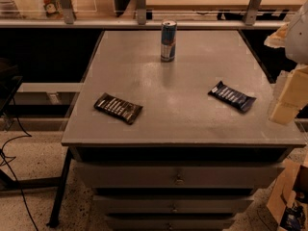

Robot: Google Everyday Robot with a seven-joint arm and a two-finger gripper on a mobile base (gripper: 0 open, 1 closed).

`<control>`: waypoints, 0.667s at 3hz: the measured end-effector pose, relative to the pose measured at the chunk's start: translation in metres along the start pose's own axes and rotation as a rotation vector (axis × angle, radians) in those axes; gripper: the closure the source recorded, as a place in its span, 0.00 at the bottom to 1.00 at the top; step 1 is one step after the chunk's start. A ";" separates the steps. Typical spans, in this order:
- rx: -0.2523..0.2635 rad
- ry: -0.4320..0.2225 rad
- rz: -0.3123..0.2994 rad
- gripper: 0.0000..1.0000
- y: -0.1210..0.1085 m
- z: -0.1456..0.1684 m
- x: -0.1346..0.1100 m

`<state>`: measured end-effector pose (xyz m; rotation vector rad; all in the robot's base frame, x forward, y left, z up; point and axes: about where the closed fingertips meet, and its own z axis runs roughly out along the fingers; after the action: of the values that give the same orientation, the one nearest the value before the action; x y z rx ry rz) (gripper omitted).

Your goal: Move rxbar blueberry near redbull can

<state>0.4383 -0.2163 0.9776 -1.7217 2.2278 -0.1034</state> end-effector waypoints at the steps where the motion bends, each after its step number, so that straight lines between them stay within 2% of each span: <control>1: 0.000 0.000 0.000 0.00 0.000 0.000 0.000; 2: -0.008 -0.038 0.059 0.00 -0.001 0.007 0.009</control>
Offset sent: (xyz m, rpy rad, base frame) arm 0.0035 -0.0216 -0.0267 0.1359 0.0350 -0.1110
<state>0.4394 -0.2244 0.9689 -1.6461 2.2525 -0.0480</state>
